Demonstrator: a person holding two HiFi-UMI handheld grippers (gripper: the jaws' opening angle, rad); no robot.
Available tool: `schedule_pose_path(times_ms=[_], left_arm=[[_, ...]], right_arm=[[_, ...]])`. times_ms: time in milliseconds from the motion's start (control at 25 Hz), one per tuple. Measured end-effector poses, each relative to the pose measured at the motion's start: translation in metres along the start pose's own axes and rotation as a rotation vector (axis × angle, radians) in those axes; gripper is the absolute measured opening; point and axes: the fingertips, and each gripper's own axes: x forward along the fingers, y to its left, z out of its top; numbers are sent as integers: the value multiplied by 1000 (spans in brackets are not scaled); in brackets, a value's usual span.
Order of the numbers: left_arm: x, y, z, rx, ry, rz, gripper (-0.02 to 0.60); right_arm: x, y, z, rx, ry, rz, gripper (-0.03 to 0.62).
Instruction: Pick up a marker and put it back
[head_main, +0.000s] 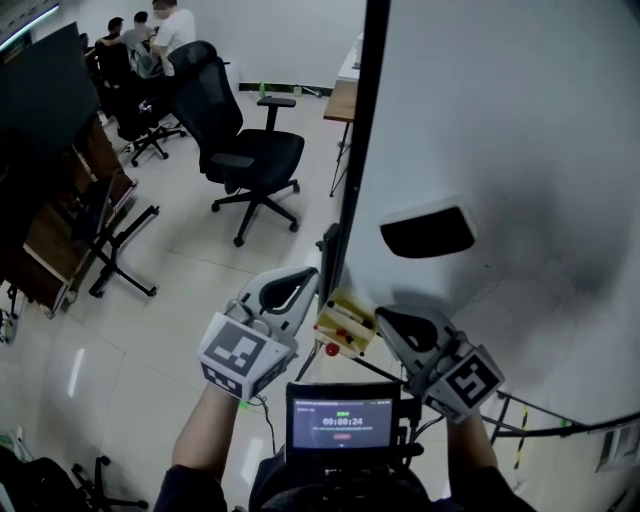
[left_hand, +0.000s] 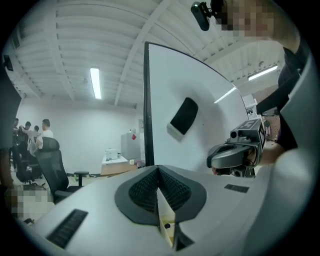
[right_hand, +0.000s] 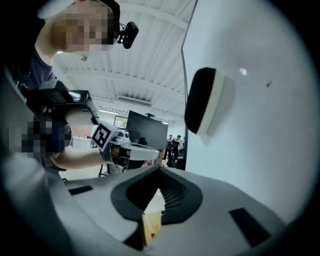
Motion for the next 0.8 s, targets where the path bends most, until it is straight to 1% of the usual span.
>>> schedule_pose_path(times_ms=[120,200,320,480,640,800], left_arm=[[-19,-2,27,45,-41,14,6],[-33,-5,41,61,-62,17,6],[-52,-11,53,89,-82,36,6],[-68,-20,58,134,-83,91,6],[-83,-32,61,140,-82,151,6],[-93,-63,60,143,-101,222,6]], right_arm=[[1,8,26,-37,-40,18,15],[2,17,40,-57,-63,31,15],[-1,30,52,-90,-83,49,15],[-8,43,55,-118,-100,90,15],[-19,50,55,-123,-128,141,15],[-50,54,42,-108,-145,191,15]])
